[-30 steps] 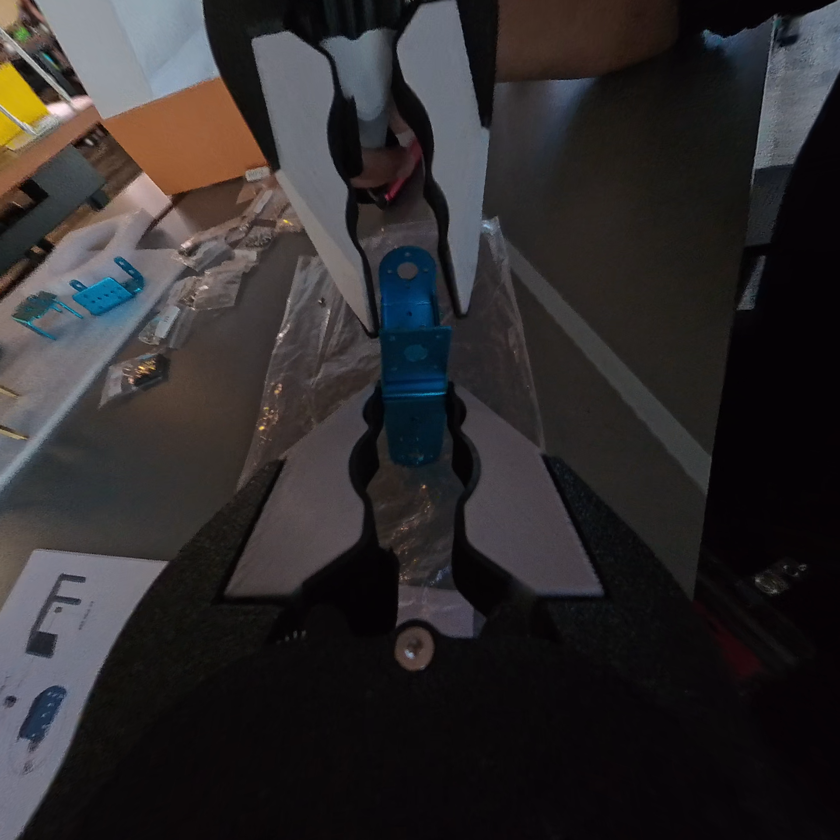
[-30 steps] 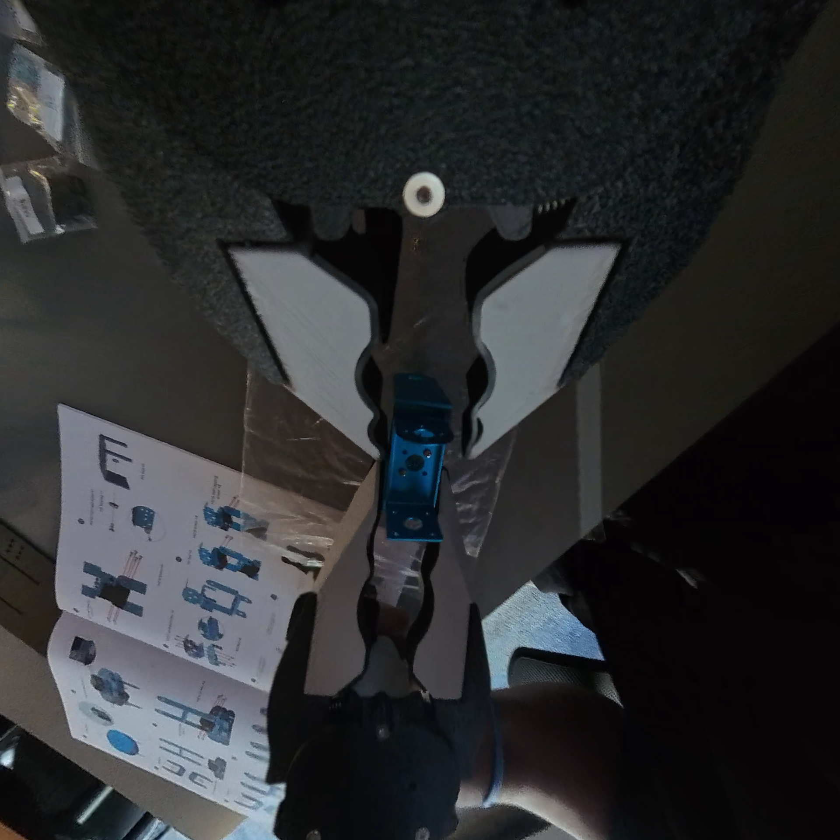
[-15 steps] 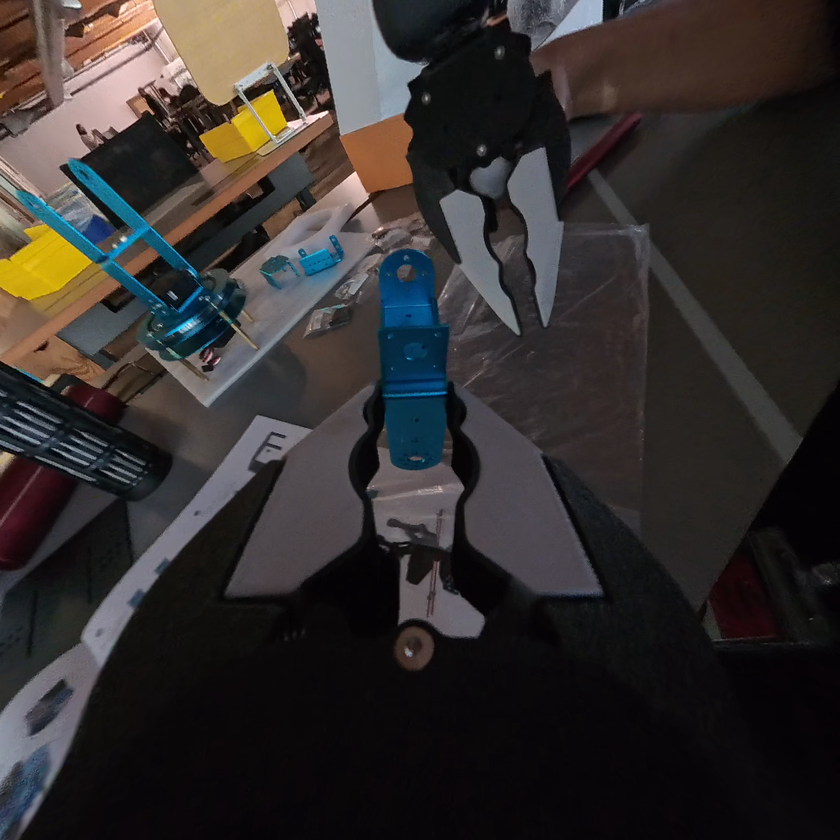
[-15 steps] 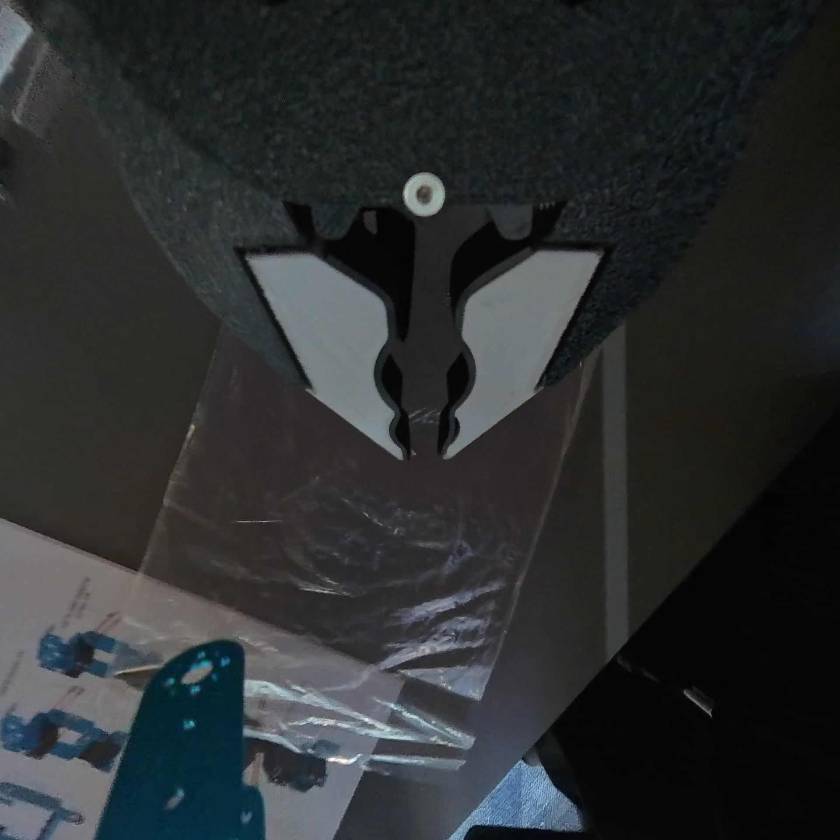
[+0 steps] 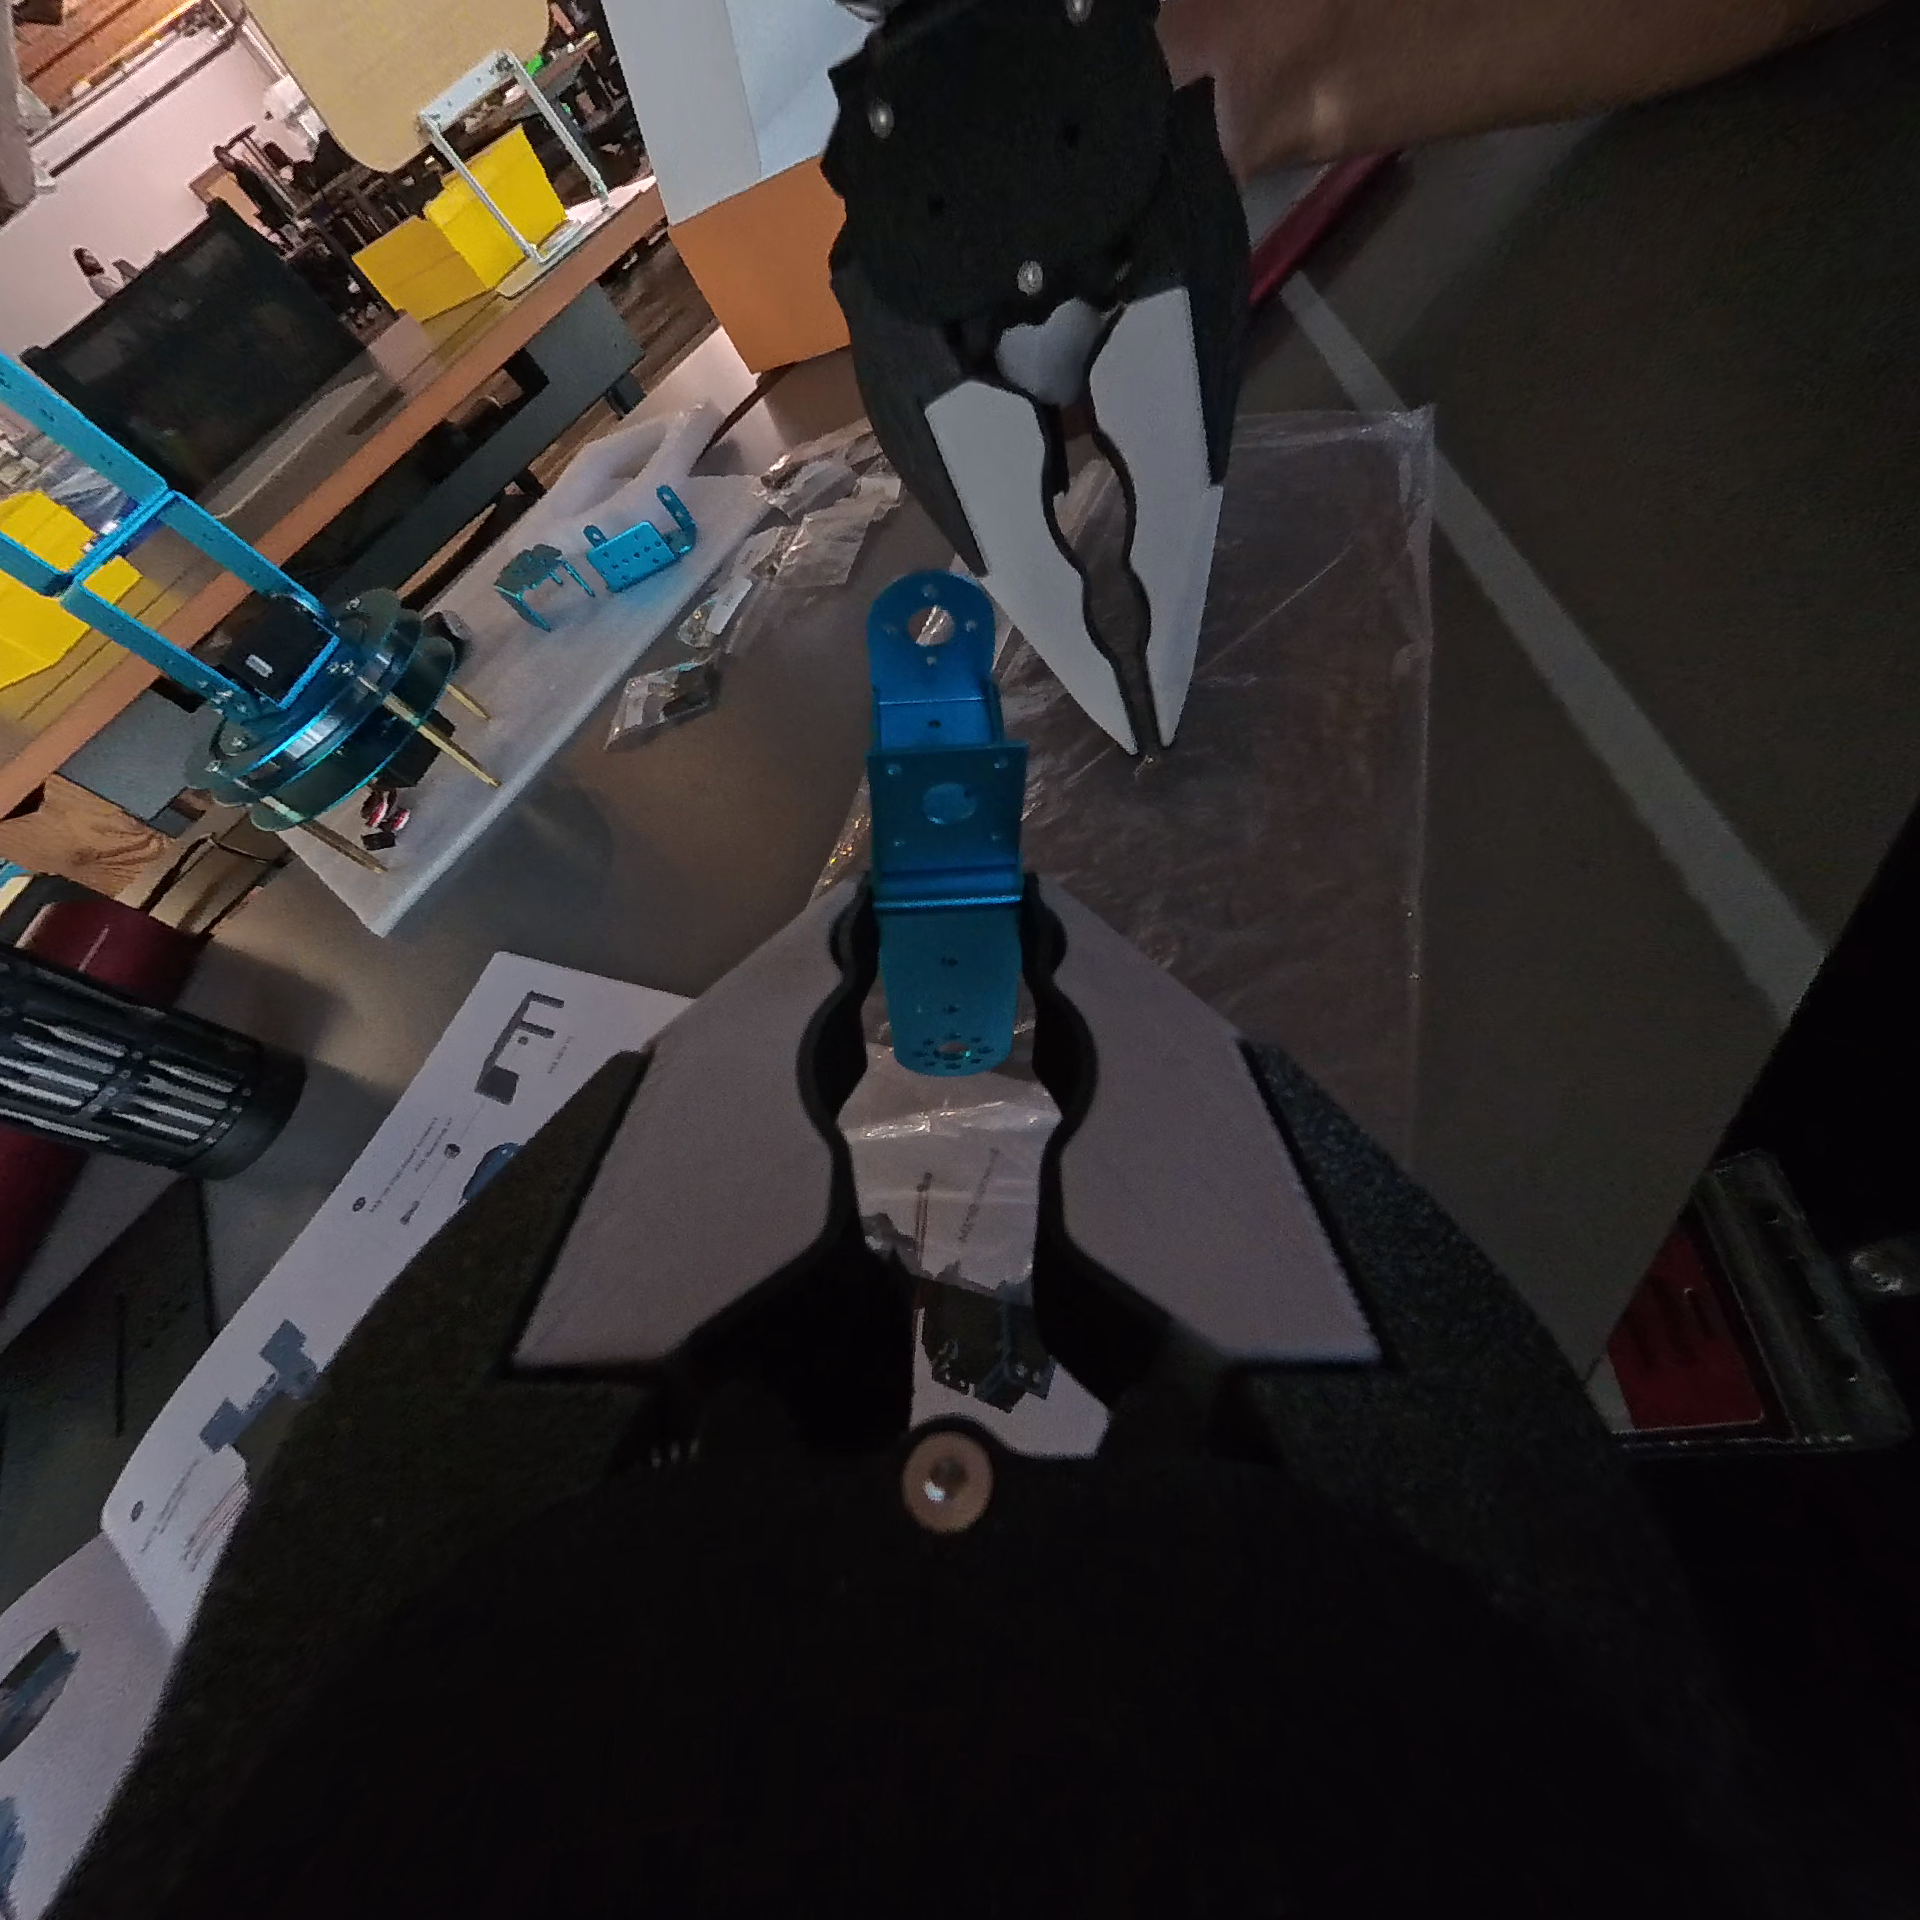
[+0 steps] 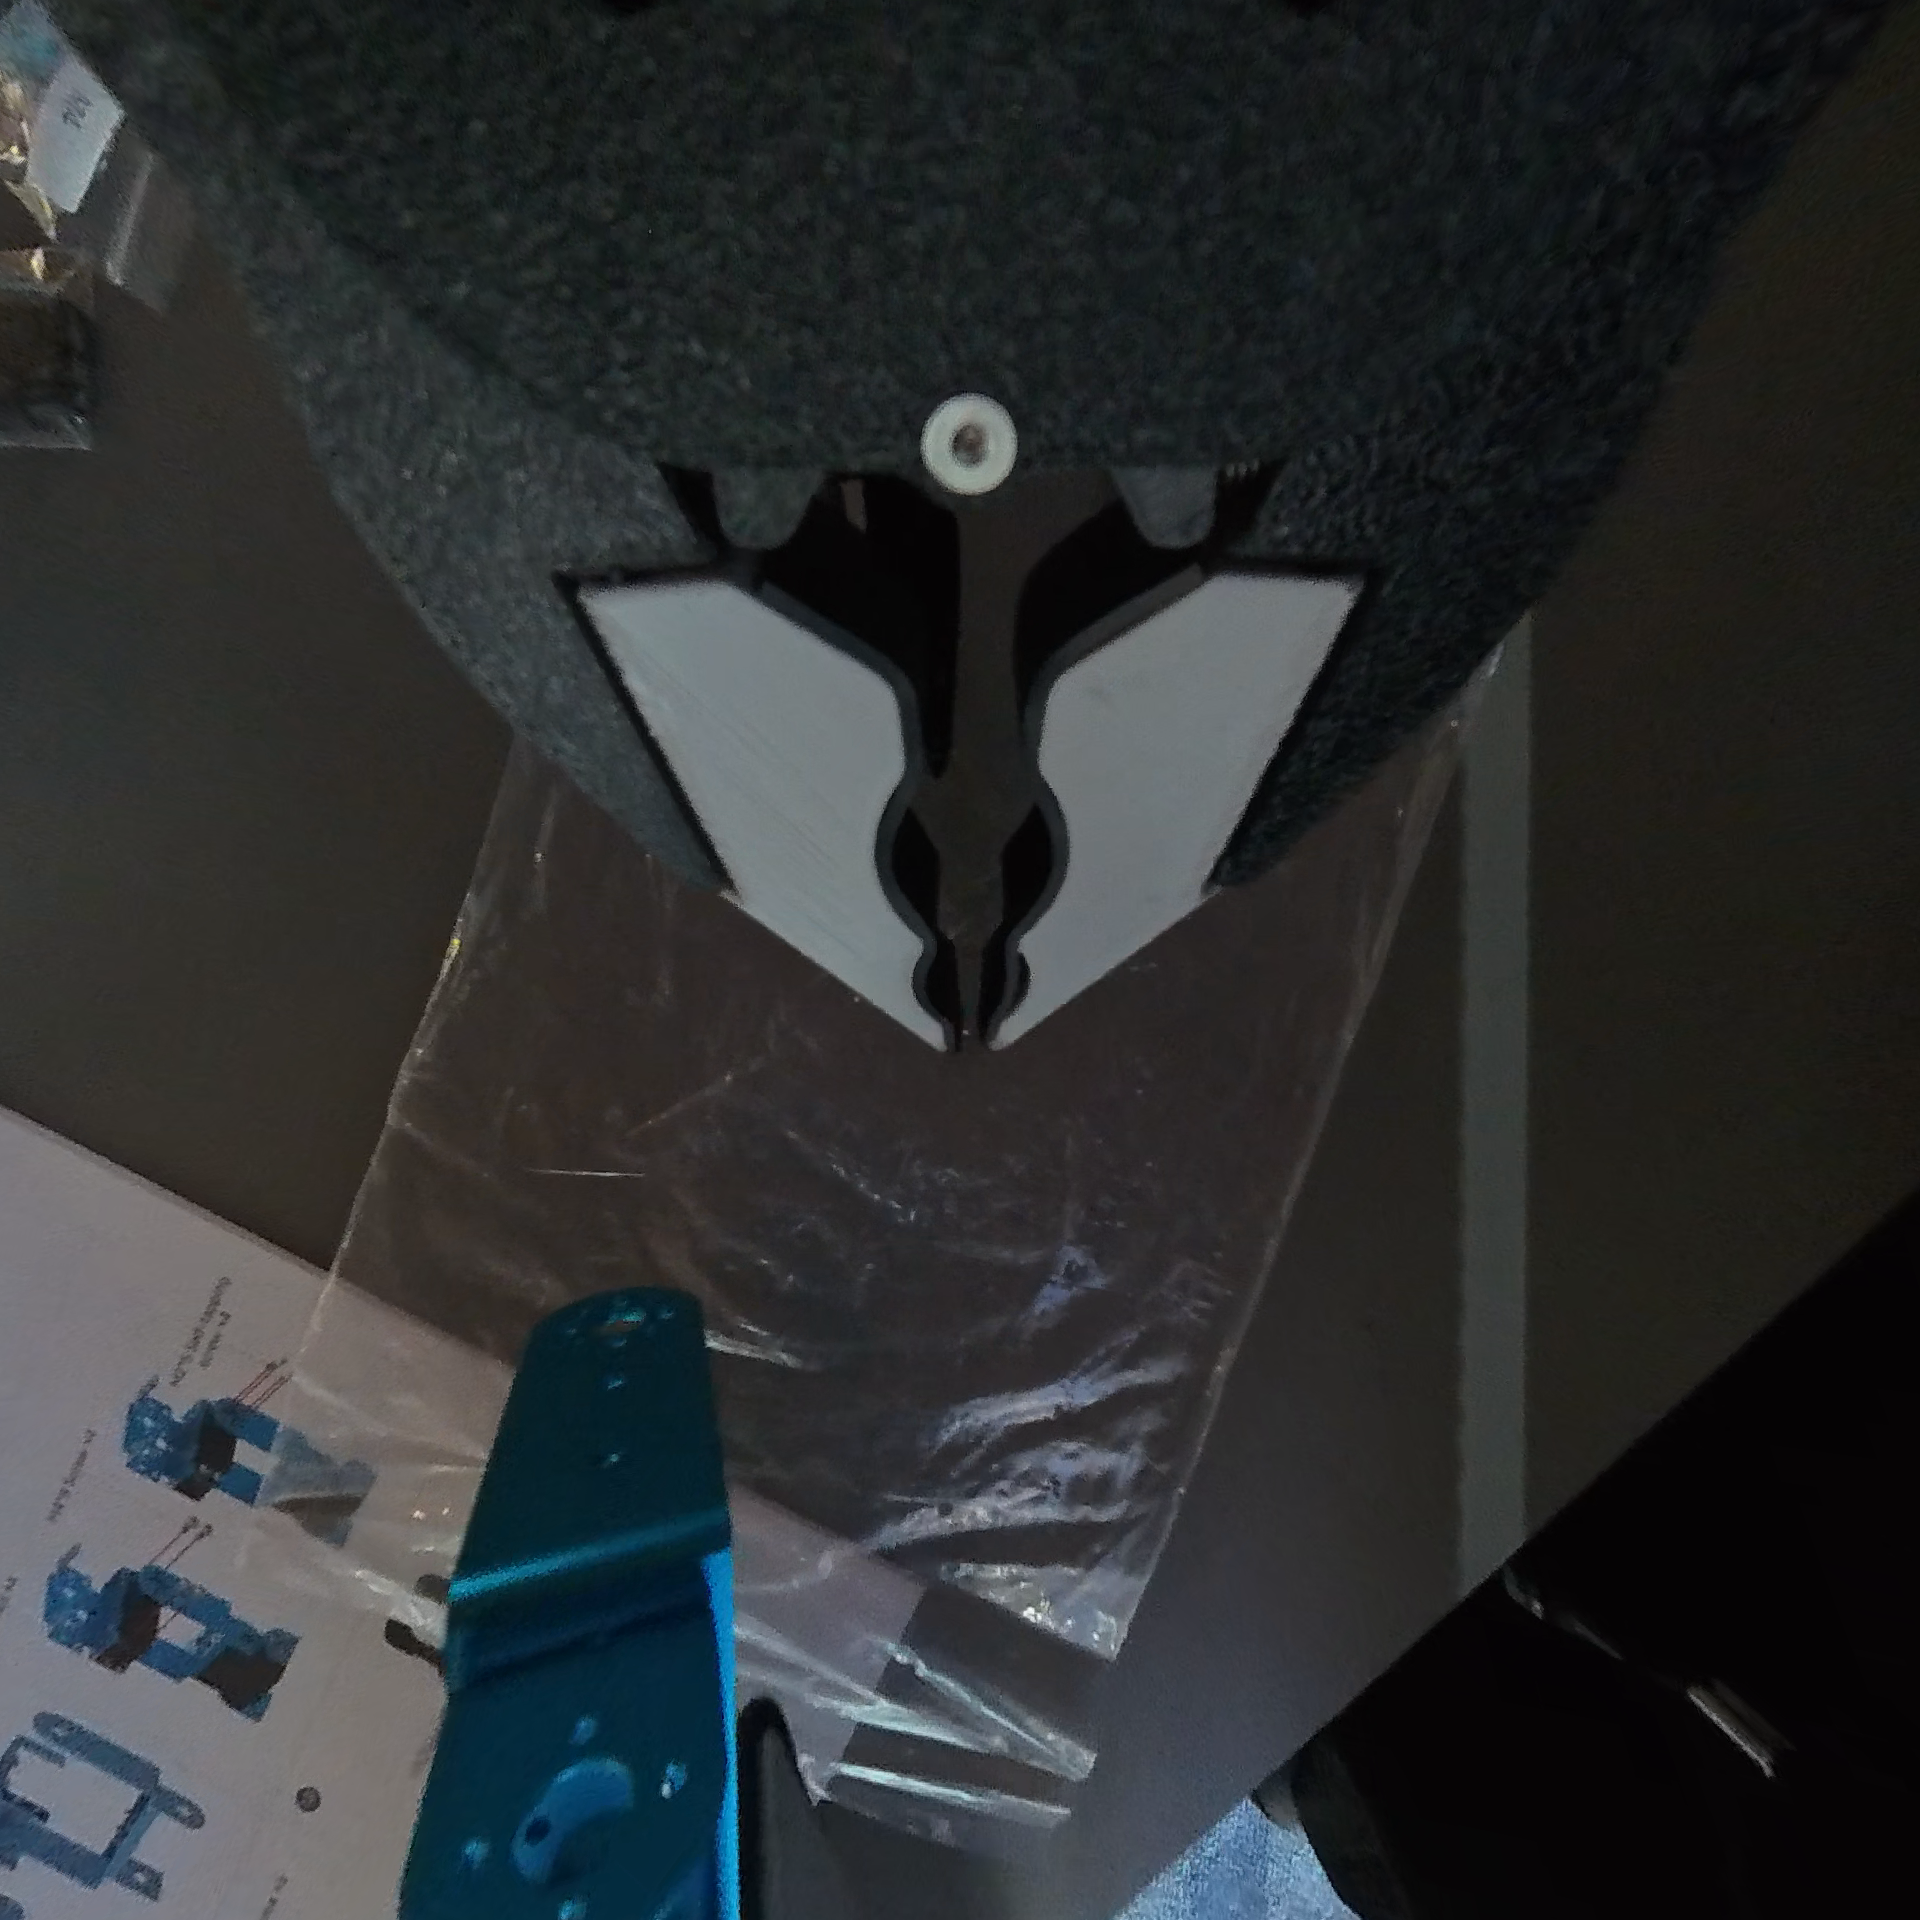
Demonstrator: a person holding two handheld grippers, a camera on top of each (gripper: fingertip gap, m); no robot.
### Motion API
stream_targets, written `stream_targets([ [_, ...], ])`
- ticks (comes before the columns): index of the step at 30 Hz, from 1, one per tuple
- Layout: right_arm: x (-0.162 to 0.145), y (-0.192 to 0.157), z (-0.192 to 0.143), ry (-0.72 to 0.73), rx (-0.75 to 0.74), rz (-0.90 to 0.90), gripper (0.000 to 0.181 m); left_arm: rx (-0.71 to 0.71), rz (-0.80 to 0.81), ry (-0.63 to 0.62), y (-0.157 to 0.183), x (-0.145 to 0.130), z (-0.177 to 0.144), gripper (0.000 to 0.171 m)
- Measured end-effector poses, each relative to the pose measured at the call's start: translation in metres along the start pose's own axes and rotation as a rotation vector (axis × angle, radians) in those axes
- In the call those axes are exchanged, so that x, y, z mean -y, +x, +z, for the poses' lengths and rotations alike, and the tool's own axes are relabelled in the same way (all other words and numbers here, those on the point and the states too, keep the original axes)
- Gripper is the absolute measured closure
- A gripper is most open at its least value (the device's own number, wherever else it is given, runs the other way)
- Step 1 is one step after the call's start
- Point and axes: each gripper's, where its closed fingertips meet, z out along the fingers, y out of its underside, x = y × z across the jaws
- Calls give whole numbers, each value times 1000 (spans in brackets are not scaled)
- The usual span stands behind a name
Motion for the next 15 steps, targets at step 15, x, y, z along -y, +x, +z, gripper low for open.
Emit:
stream_targets([
  [15, -1, 3, 4, -22, 54, 148, 181, 20, 48, -26, 3, 2, -1, 145],
])
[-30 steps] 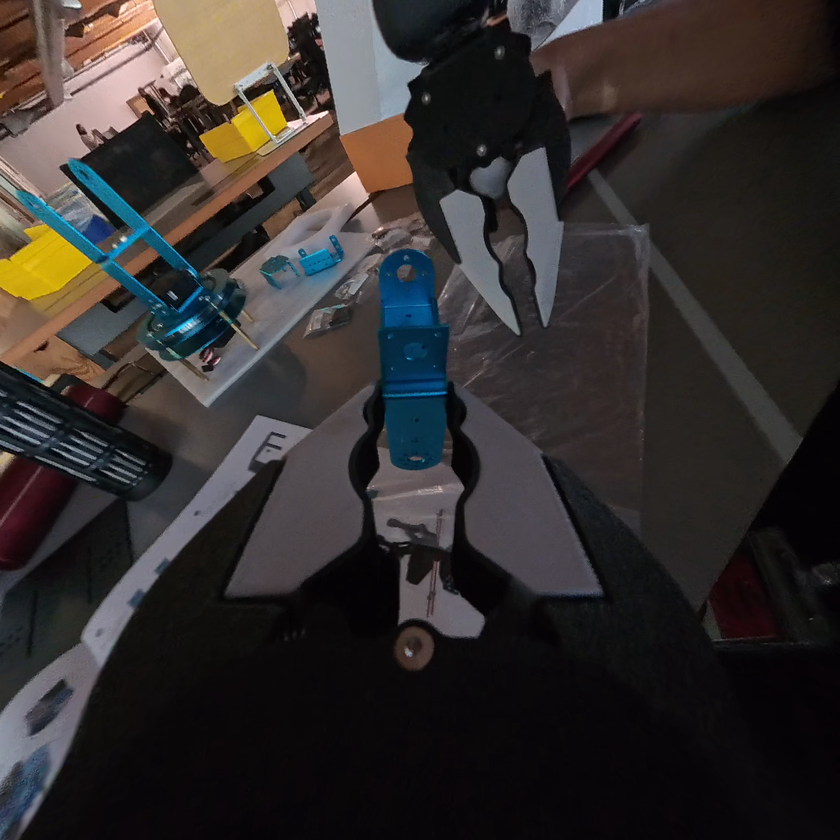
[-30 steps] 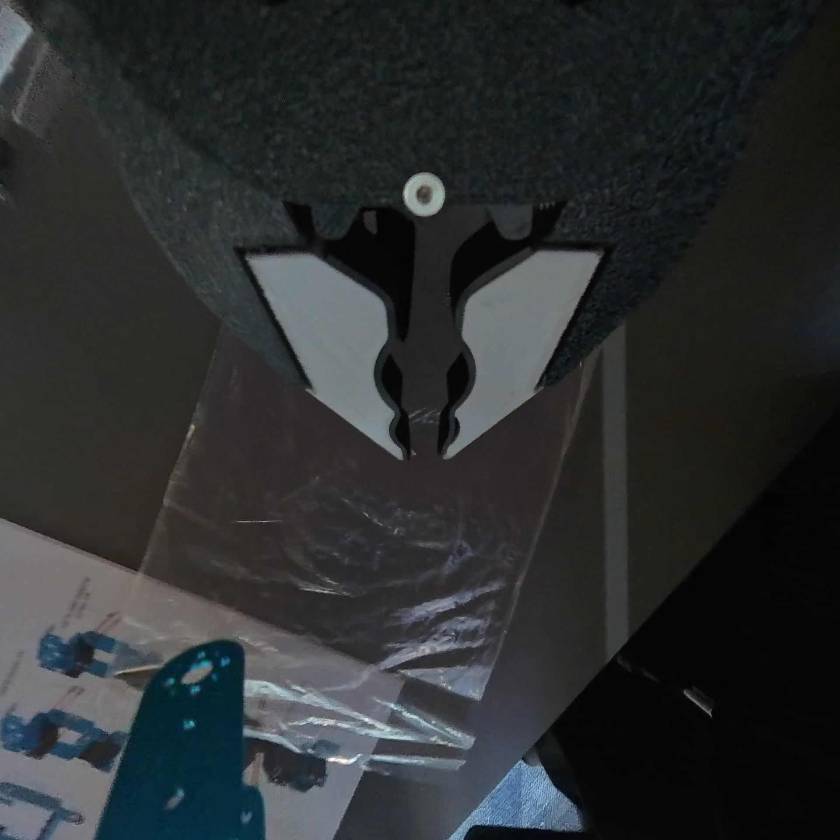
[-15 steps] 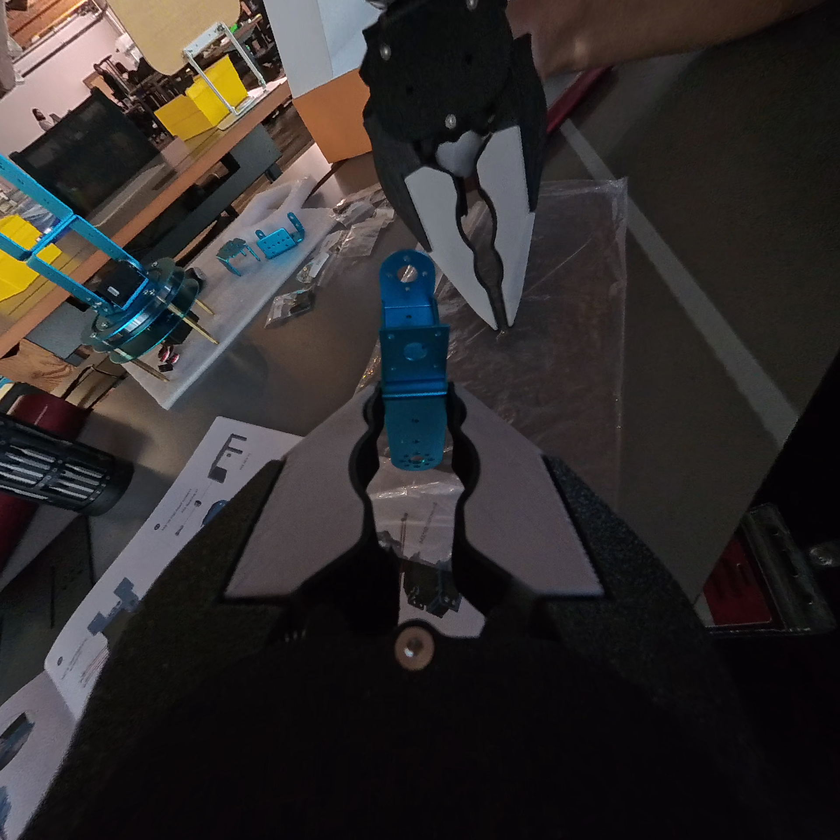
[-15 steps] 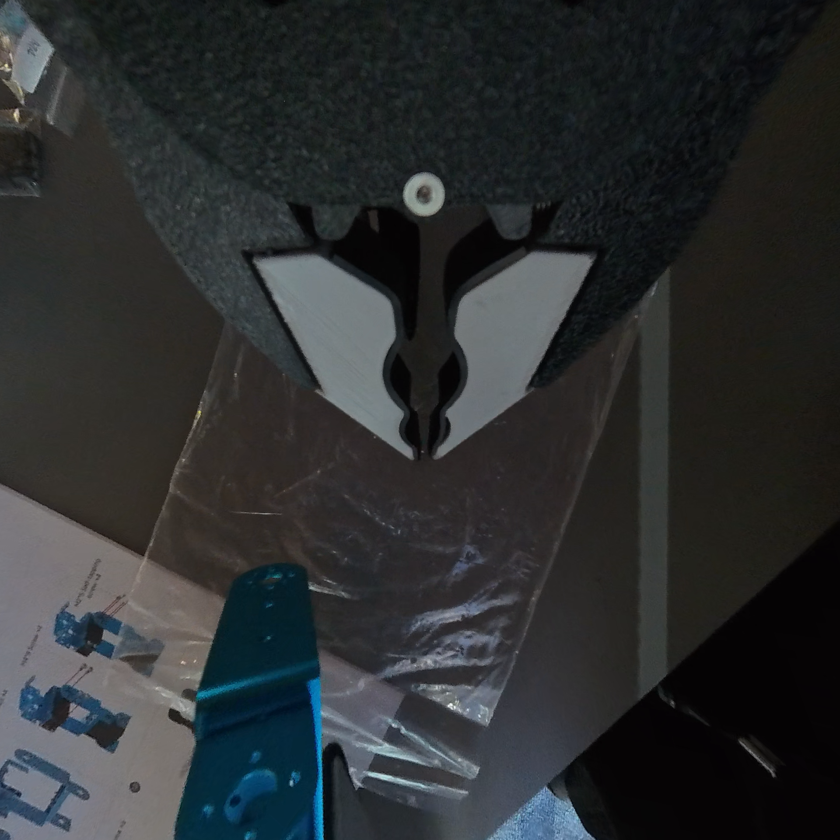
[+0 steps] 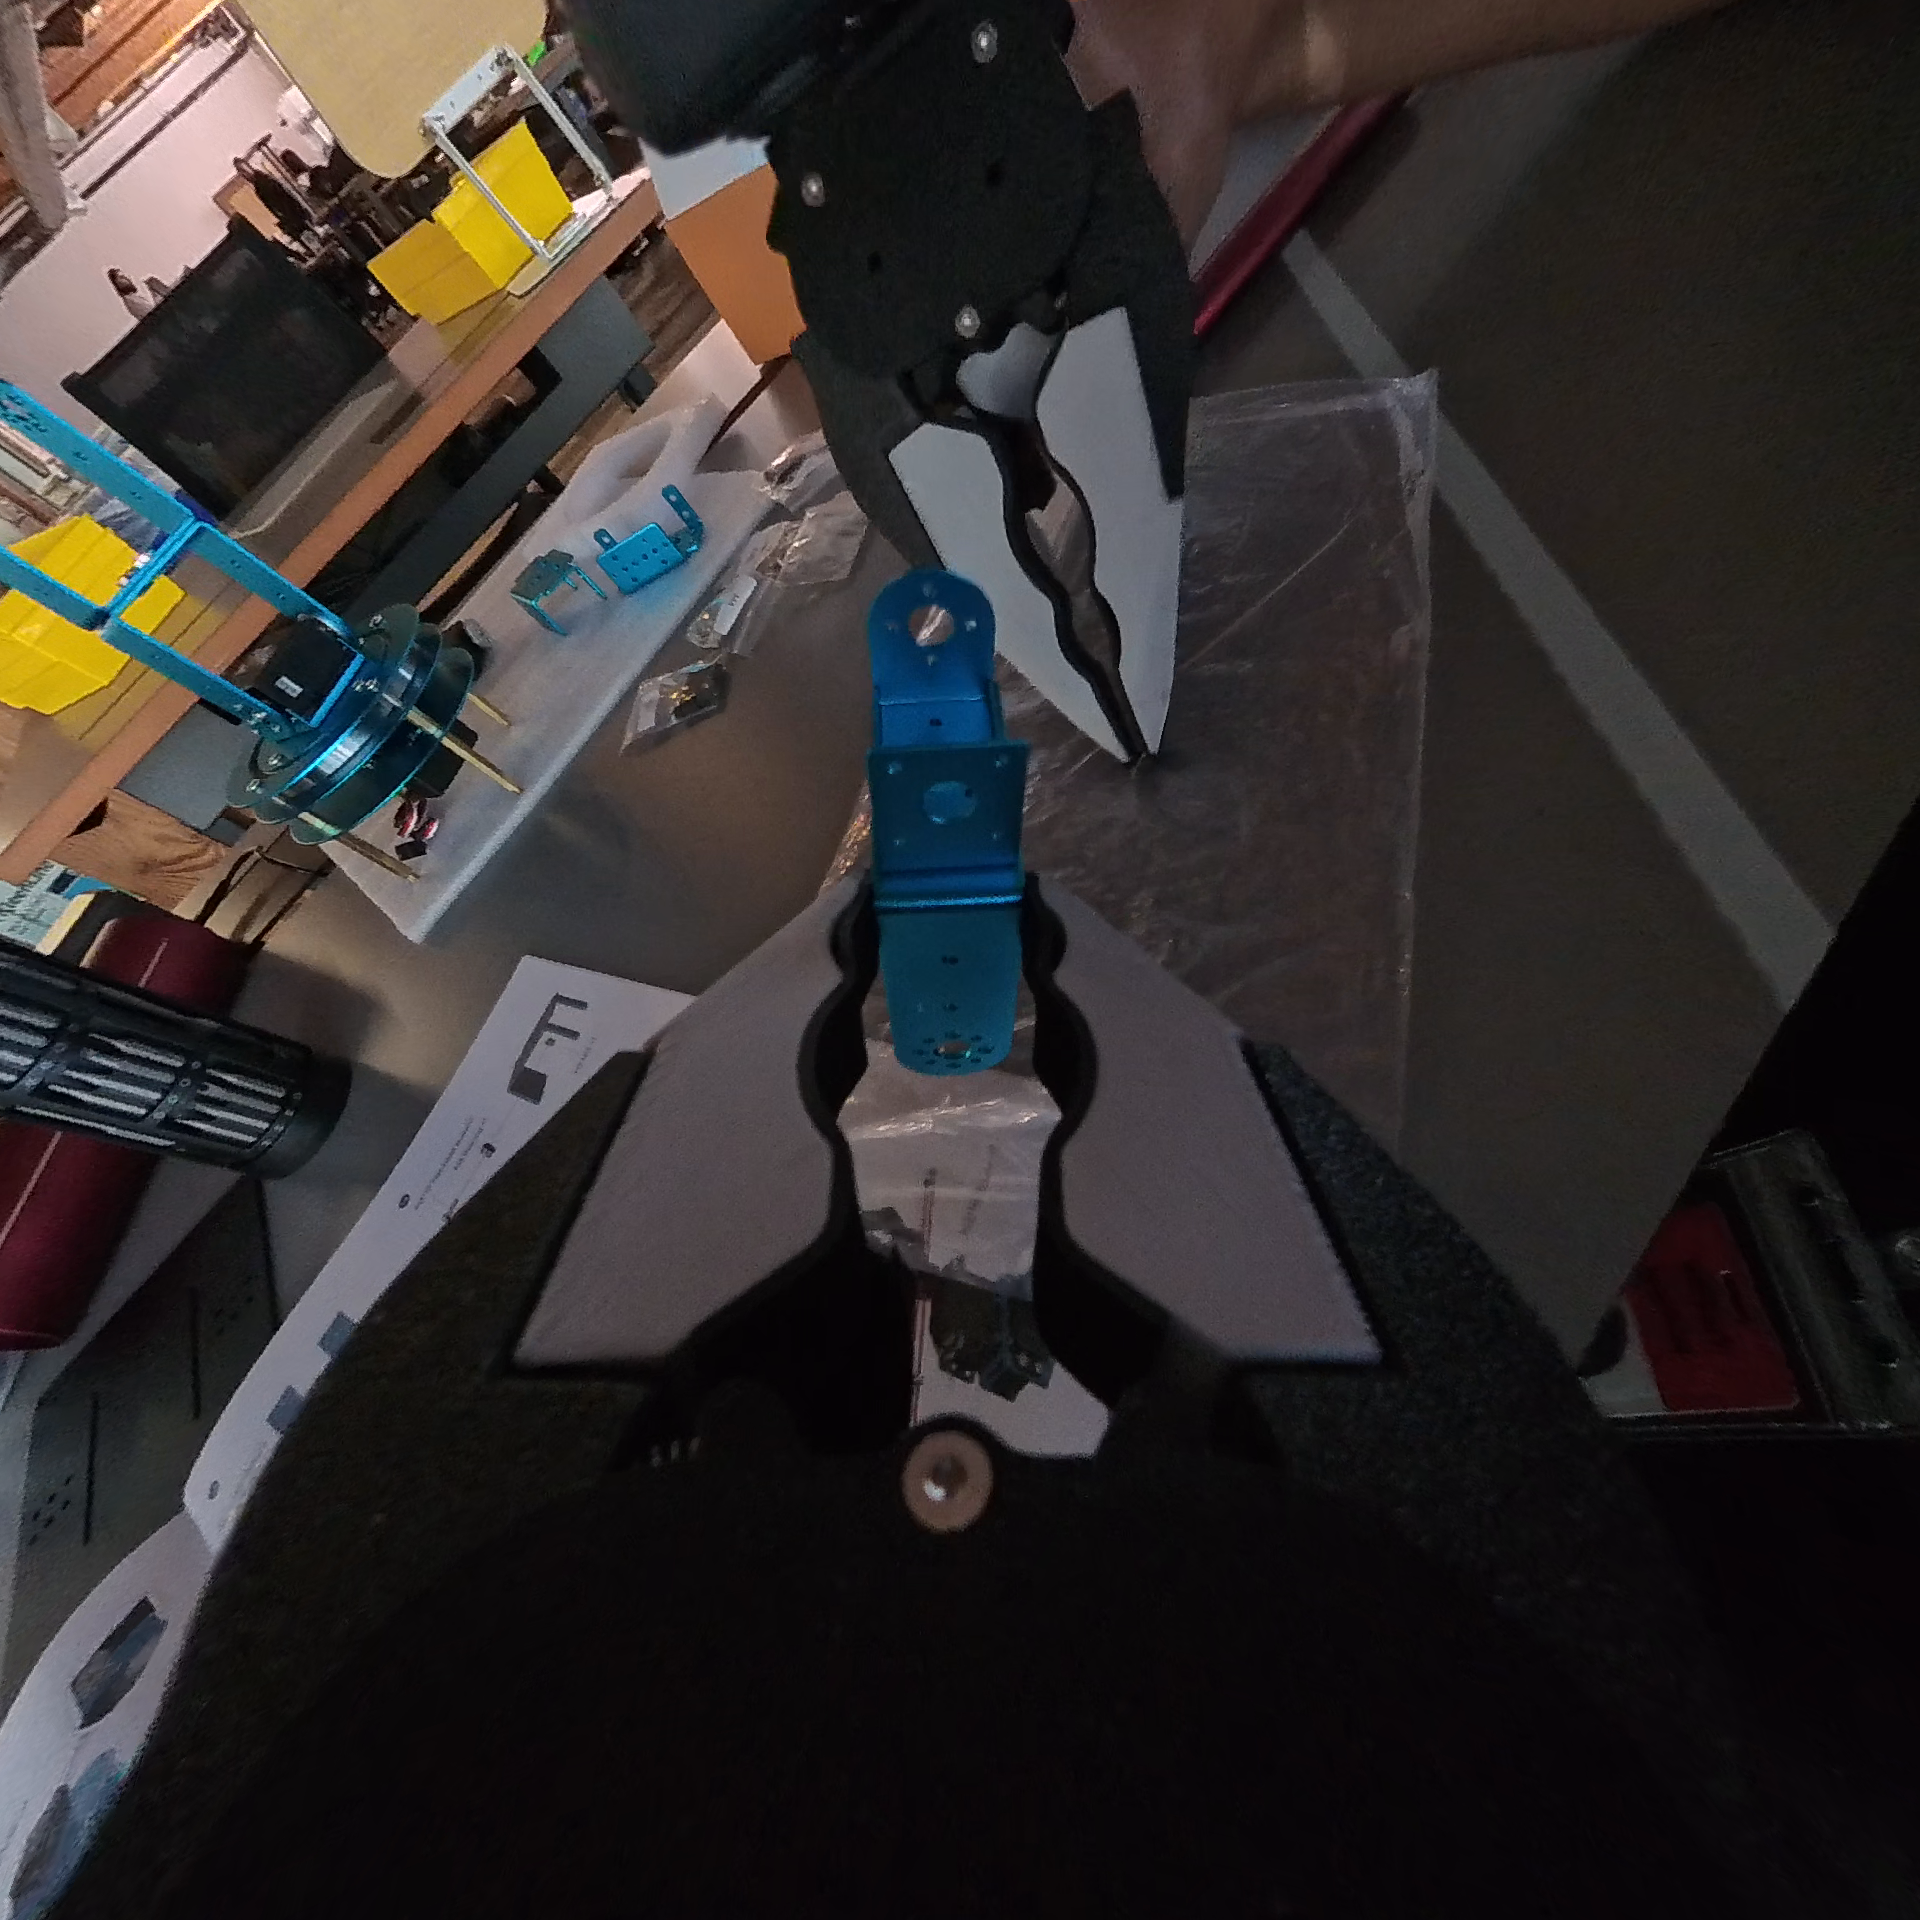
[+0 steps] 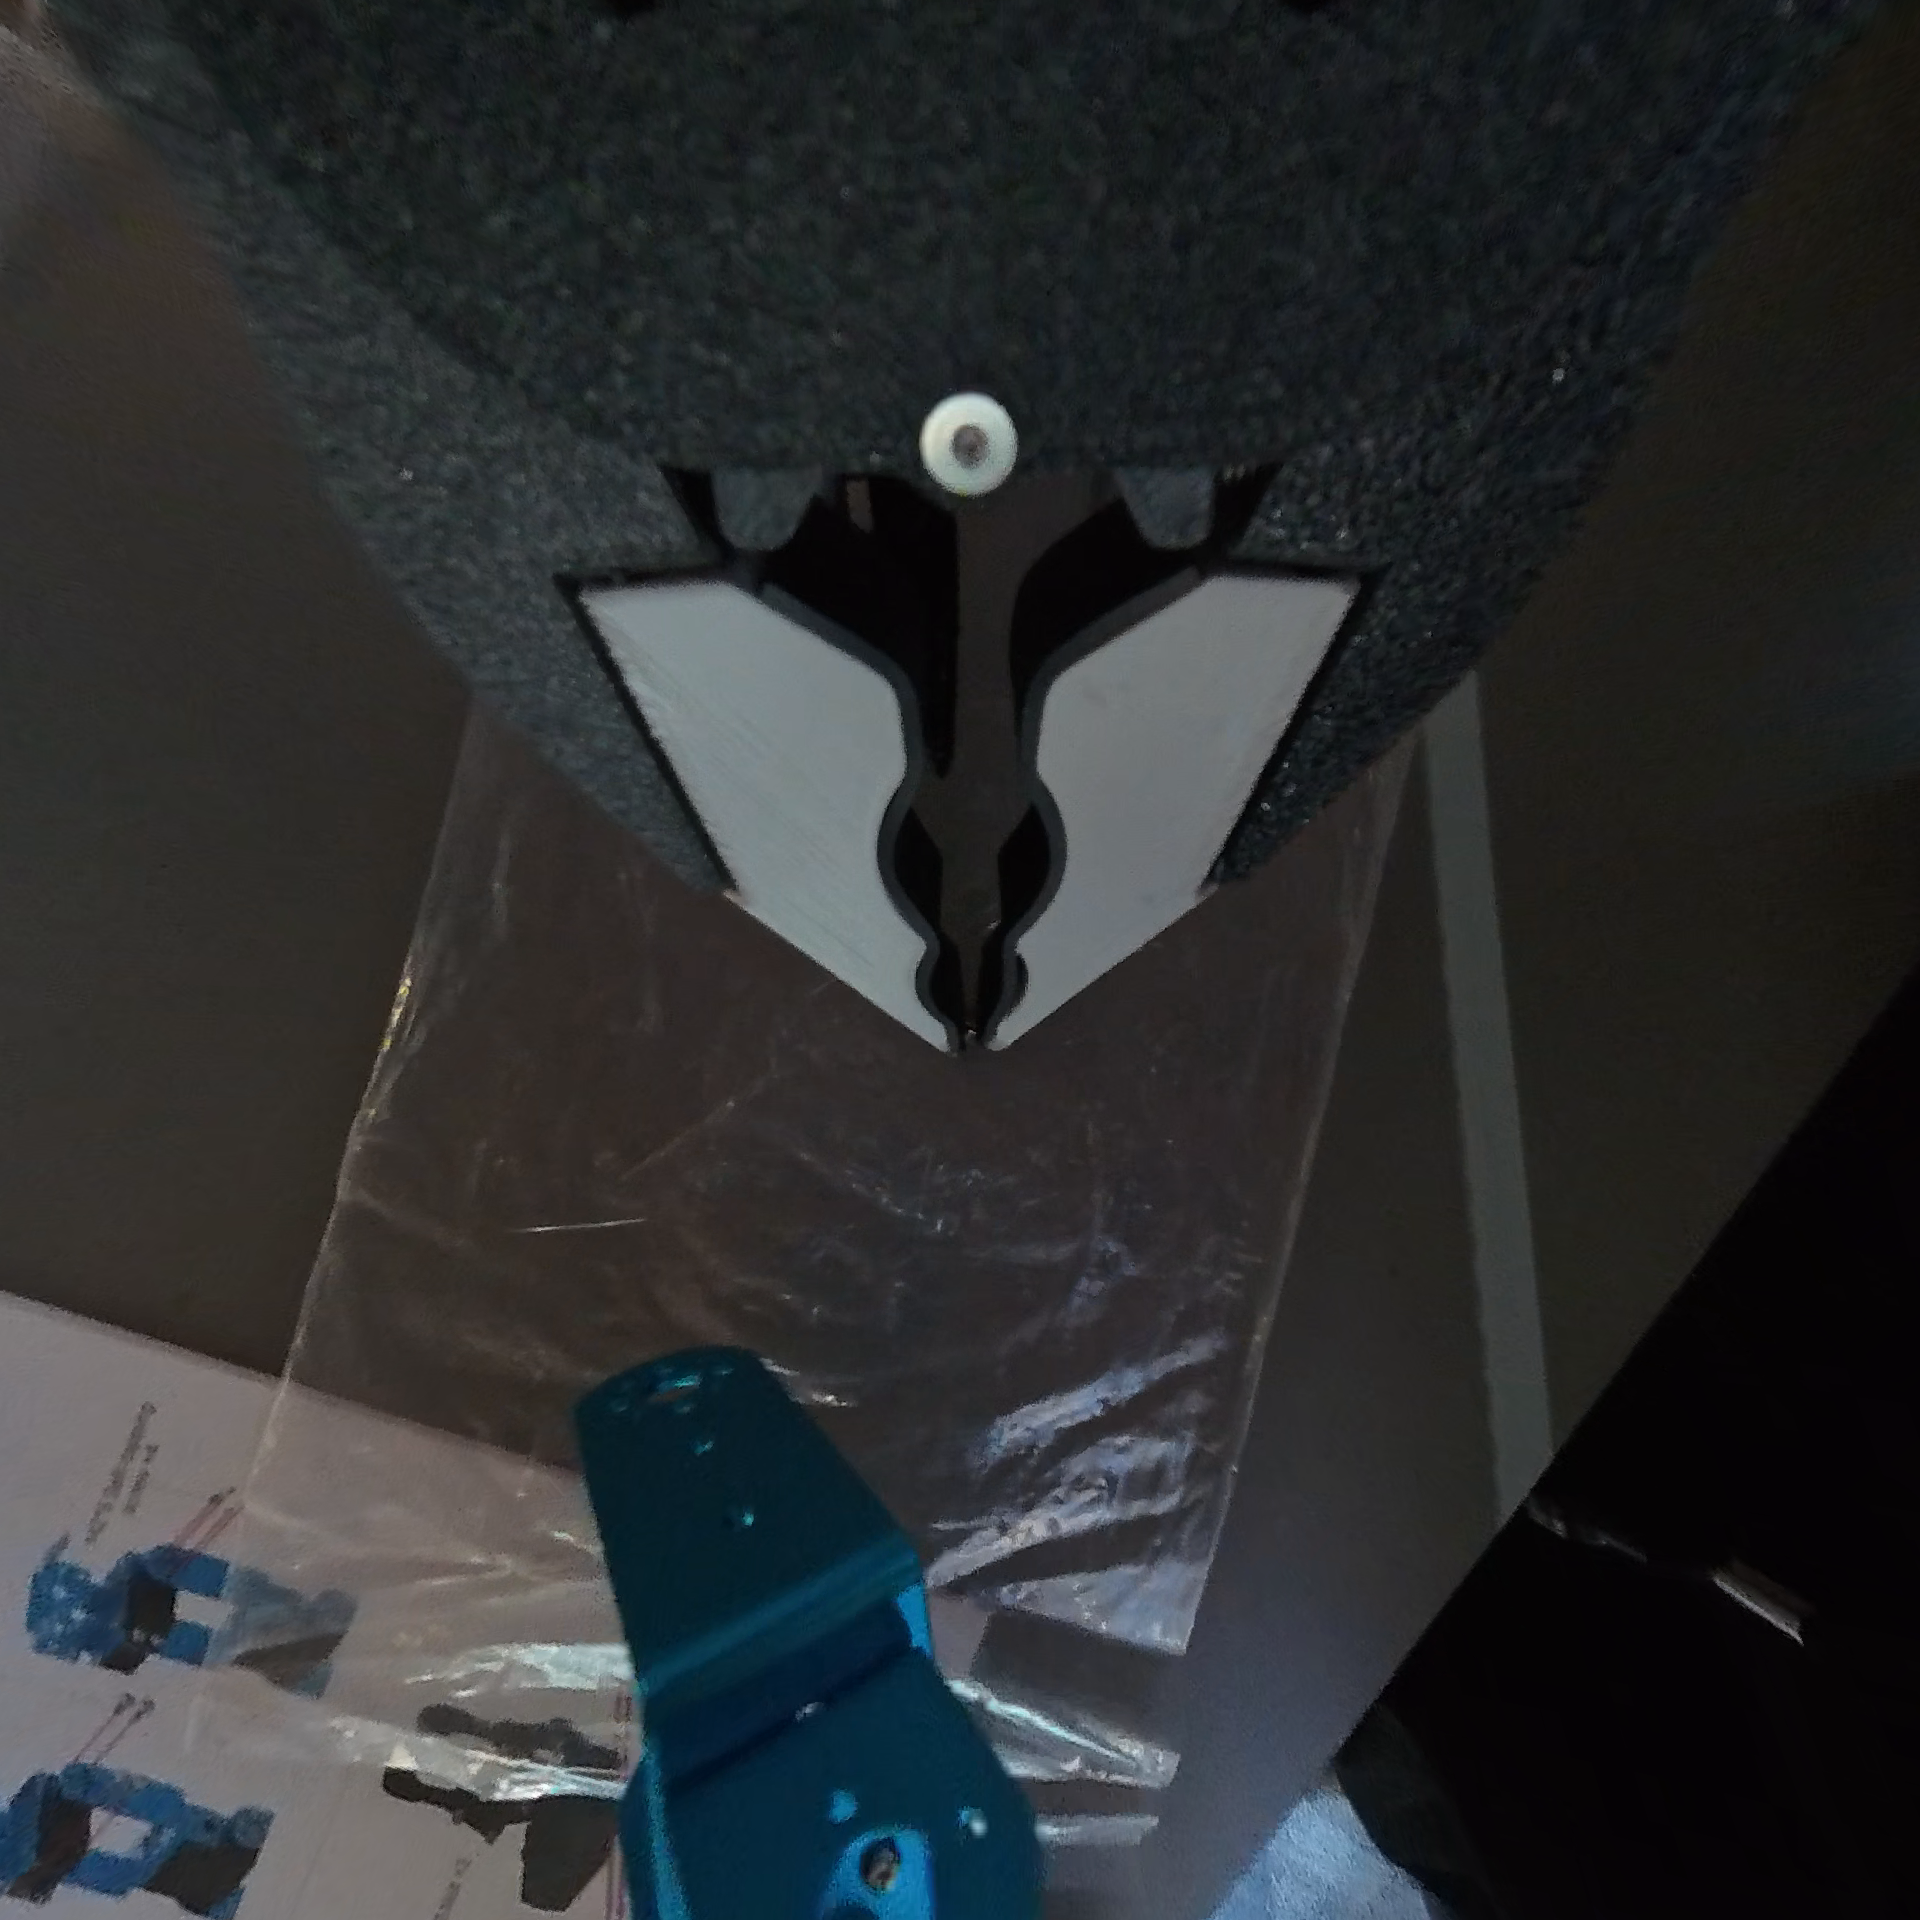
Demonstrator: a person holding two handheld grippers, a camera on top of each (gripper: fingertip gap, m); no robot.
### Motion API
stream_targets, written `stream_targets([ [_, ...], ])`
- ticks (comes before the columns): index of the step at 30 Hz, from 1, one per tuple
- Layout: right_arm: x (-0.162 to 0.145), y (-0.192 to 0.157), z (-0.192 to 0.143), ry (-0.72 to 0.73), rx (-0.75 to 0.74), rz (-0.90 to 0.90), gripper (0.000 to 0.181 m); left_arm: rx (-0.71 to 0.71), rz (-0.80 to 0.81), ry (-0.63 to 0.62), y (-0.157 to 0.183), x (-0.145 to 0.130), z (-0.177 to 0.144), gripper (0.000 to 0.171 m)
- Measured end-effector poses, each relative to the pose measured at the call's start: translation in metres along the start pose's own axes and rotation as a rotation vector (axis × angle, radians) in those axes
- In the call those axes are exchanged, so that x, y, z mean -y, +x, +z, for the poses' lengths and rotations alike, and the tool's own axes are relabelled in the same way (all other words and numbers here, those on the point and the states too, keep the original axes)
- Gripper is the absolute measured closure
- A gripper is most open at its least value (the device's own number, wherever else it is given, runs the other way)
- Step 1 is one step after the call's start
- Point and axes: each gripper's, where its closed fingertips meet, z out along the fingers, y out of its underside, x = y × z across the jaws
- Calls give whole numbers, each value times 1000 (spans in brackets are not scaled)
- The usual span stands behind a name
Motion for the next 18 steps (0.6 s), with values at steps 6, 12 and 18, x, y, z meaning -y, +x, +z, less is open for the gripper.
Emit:
stream_targets([
  [6, -3, 4, -7, 64, 18, 53, 179, 81, 85, -116, -6, -17, 9, 145],
  [12, 9, 2, -25, 161, 26, 66, 181, 206, 270, -252, -15, -33, 25, 145],
  [18, 24, 7, -42, 217, -86, -19, 181, 276, 445, -276, -15, -27, 40, 145],
])
